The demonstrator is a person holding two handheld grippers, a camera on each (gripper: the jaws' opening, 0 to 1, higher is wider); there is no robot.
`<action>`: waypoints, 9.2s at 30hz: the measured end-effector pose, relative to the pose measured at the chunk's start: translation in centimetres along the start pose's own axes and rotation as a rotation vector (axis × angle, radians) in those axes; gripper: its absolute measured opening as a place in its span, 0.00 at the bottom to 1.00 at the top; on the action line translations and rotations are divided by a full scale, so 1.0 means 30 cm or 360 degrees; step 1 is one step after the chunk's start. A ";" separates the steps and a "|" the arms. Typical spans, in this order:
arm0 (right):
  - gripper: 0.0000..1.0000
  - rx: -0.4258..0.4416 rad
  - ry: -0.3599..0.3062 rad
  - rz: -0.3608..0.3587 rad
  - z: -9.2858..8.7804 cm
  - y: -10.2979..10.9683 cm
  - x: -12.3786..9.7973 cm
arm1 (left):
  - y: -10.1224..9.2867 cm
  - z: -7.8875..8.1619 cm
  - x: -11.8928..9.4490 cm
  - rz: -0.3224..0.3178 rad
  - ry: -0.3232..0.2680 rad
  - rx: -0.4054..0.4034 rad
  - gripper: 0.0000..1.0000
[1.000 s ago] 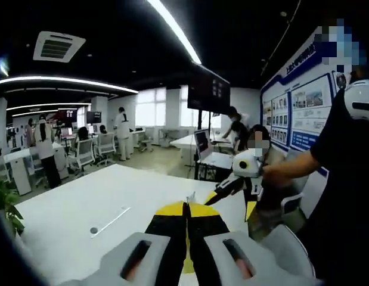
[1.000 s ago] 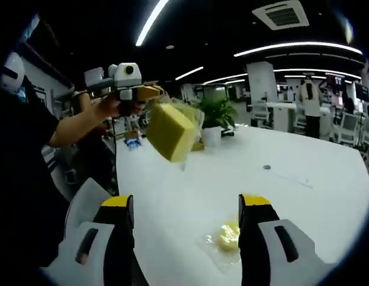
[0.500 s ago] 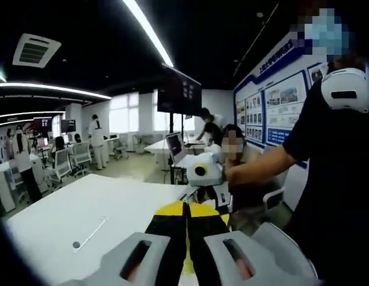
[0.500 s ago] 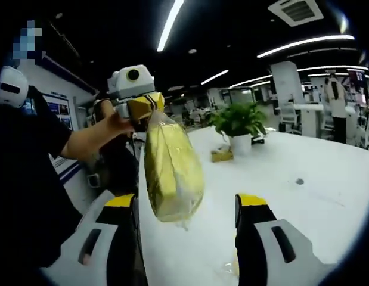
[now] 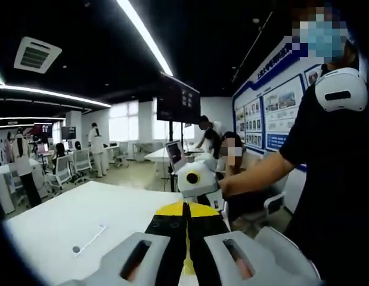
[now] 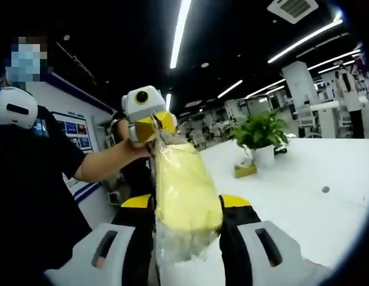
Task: Compare the silicone blocks by pressing each to a similar depth, holding the contact briefly, and releasing to observe deformation and rebound differences across the visible hardness samples.
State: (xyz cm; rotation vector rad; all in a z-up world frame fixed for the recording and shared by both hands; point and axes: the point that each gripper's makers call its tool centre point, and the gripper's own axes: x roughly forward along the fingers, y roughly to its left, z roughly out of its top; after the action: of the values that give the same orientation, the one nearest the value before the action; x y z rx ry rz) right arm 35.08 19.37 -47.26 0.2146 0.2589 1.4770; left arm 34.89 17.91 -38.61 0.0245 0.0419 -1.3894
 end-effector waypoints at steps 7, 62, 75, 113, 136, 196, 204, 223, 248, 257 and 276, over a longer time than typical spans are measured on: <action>0.31 0.0001 -0.0039 0.0009 0.005 0.008 0.010 | 0.008 -0.005 -0.019 0.0027 -0.0048 -0.0044 0.00; 0.10 -0.0157 0.0063 -0.0086 -0.004 -0.019 0.020 | 0.023 -0.041 -0.040 0.0121 0.0008 -0.0043 0.00; 0.21 -0.0072 0.0062 -0.0074 -0.012 -0.008 0.019 | 0.003 -0.027 -0.032 0.0089 -0.0012 -0.0029 0.00; 0.96 -0.0104 -0.0204 -0.0544 0.002 -0.137 -0.015 | -0.015 -0.086 -0.052 0.0116 -0.0047 -0.0121 0.00; 0.96 -0.0363 -0.0197 -0.0912 0.034 -0.126 -0.240 | 0.020 -0.092 -0.109 0.0210 -0.0122 -0.0172 0.00; 0.91 -0.0209 0.0476 -0.1345 -0.549 0.095 -0.836 | 0.043 -0.335 -0.102 0.0288 -0.0108 -0.0476 0.00; 0.90 -0.0177 0.0464 -0.1346 -0.547 0.094 -0.831 | 0.088 -0.497 -0.112 0.0384 -0.0017 -0.0672 0.00; 0.83 -0.0133 0.0460 -0.1352 -0.515 0.069 -0.817 | 0.293 -0.706 -0.154 0.0716 -0.0200 -0.1040 0.00; 0.79 -0.0059 0.0375 -0.1404 -0.495 0.127 -0.823 | 0.526 -1.003 -0.278 0.1021 0.0101 -0.1118 0.00; 0.79 0.0028 0.0350 -0.1443 -0.520 0.121 -0.813 | 0.529 -1.064 -0.256 0.0974 0.0182 -0.1105 0.00; 0.78 0.0060 0.0251 -0.1486 -0.508 0.139 -0.845 | 0.554 -1.017 -0.370 0.1170 0.0120 -0.1166 0.11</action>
State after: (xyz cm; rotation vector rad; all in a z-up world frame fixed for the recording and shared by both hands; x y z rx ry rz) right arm 24.61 -5.77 -59.52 -0.0078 0.4405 0.5613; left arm 48.78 33.10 -68.71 -0.4753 0.5483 -0.5777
